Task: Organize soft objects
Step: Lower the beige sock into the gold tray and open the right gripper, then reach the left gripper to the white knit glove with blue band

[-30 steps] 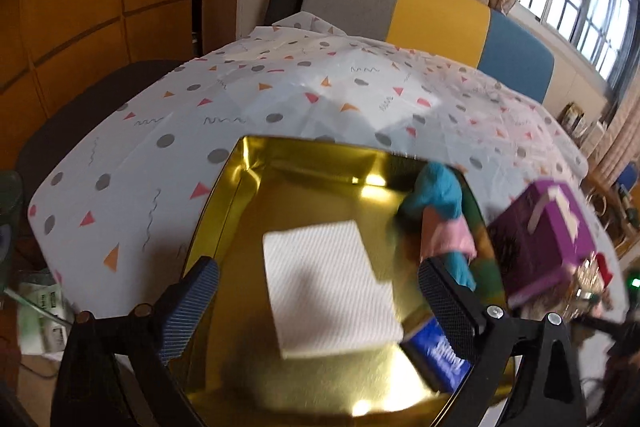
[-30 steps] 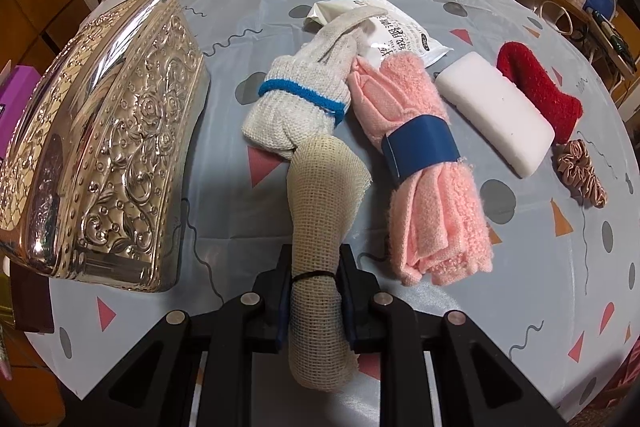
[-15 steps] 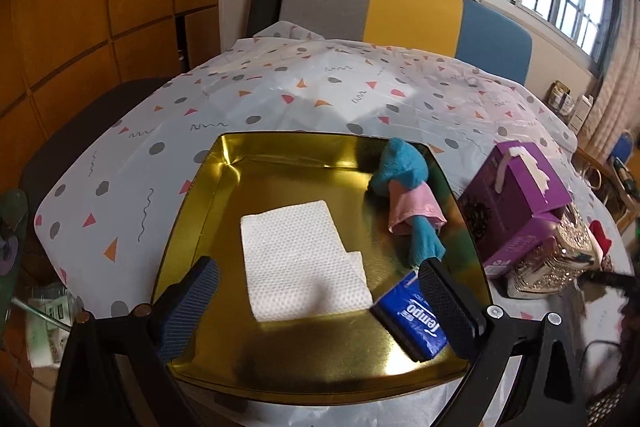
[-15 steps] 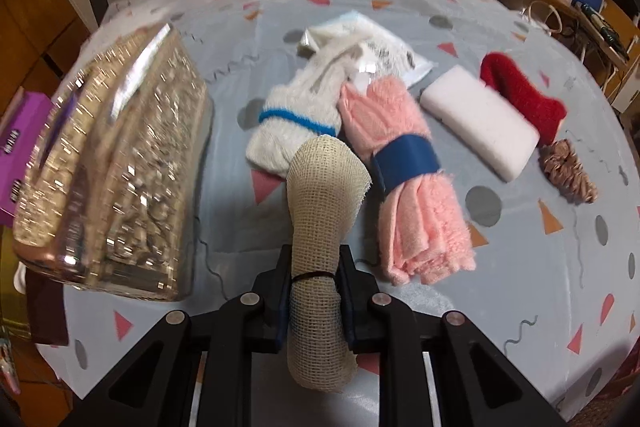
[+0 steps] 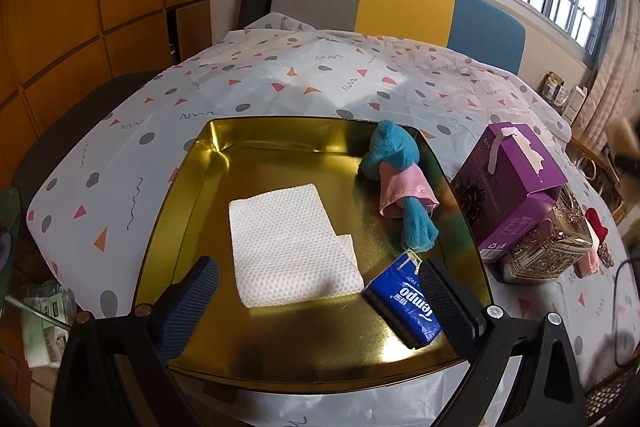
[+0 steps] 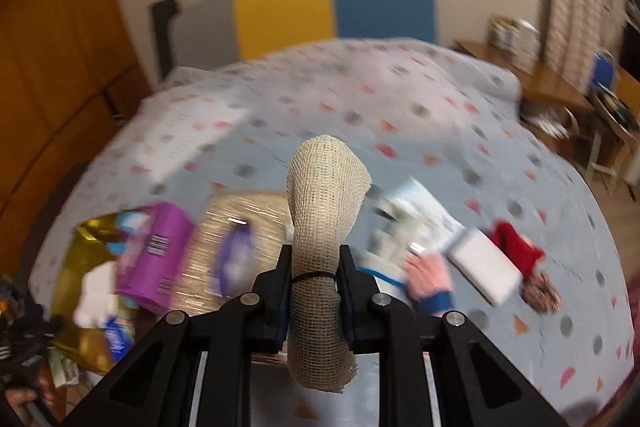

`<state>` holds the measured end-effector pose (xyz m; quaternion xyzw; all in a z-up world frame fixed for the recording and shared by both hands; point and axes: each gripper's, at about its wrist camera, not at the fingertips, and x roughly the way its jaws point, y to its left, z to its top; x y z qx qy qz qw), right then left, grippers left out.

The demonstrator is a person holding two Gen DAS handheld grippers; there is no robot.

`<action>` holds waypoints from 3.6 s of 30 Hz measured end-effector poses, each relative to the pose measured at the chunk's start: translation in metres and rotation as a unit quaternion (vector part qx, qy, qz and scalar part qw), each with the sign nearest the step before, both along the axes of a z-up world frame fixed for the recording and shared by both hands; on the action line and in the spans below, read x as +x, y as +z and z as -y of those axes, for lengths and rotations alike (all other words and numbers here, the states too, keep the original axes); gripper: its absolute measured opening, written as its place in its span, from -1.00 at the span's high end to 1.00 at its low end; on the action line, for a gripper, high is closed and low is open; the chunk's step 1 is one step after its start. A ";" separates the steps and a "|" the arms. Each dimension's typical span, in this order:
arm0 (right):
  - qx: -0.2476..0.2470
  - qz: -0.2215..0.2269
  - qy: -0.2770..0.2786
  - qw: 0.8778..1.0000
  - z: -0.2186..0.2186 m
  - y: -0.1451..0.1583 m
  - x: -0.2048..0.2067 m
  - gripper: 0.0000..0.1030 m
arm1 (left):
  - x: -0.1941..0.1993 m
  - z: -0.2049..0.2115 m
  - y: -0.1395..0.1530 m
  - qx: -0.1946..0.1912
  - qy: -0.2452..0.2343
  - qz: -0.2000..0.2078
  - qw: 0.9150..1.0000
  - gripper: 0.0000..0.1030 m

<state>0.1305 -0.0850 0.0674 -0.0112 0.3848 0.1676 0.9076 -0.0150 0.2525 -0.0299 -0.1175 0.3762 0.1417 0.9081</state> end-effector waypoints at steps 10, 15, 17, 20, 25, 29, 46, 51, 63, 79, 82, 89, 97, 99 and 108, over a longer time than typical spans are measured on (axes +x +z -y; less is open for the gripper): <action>0.046 -0.029 0.229 0.972 -0.160 0.016 -0.044 0.63 | -0.019 -0.025 -0.005 -0.002 0.038 -0.003 0.999 -0.95; 0.030 -0.100 0.269 0.957 -0.235 -0.039 -0.039 0.62 | -0.030 -0.042 -0.007 -0.009 0.059 -0.003 0.998 -0.95; 0.024 -0.119 0.270 0.955 -0.253 -0.062 -0.030 0.62 | -0.033 -0.047 -0.009 -0.011 0.066 -0.004 0.998 -0.95; 0.016 -0.150 0.257 0.955 -0.274 -0.097 -0.018 0.55 | -0.038 -0.054 -0.012 -0.014 0.075 -0.006 0.997 -0.95; -0.013 -0.172 0.235 0.957 -0.284 -0.133 -0.006 0.20 | -0.041 -0.061 -0.016 -0.017 0.084 -0.008 0.996 -0.95; -0.006 -0.160 0.224 0.961 -0.273 -0.126 -0.009 0.19 | -0.040 -0.063 -0.015 -0.016 0.086 -0.003 0.996 -0.95; -0.035 0.030 0.225 0.973 -0.221 -0.052 -0.075 0.19 | -0.037 -0.033 0.007 0.014 0.054 0.019 0.998 -0.95; -0.019 0.062 0.199 0.978 -0.188 -0.033 -0.078 0.19 | -0.034 -0.021 0.012 0.021 0.037 0.022 0.999 -0.95; -0.019 0.095 0.059 0.994 -0.048 -0.010 -0.050 0.17 | -0.024 0.003 0.015 0.007 0.007 0.023 1.000 -0.95; 0.096 -0.018 -0.354 0.930 0.232 -0.083 0.022 0.17 | 0.013 0.097 0.064 0.022 -0.154 0.057 0.986 -0.93; 0.148 -0.042 -0.386 0.909 0.258 -0.093 0.016 0.17 | 0.030 0.139 0.080 0.024 -0.217 0.065 0.974 -0.93; 0.163 -0.051 -0.361 0.917 0.252 -0.093 0.017 0.16 | 0.071 0.230 0.098 0.024 -0.325 0.057 0.944 -0.93; 0.184 -0.056 -0.356 0.915 0.252 -0.097 0.019 0.15 | 0.135 0.303 0.087 0.020 -0.373 -0.012 0.928 -0.58; 0.186 -0.056 -0.353 0.915 0.251 -0.096 0.018 0.15 | 0.151 0.318 0.079 0.032 -0.384 -0.032 0.922 -0.40; 0.208 -0.055 -0.343 0.914 0.253 -0.096 0.017 0.15 | 0.216 0.370 0.025 0.076 -0.396 -0.142 0.904 0.28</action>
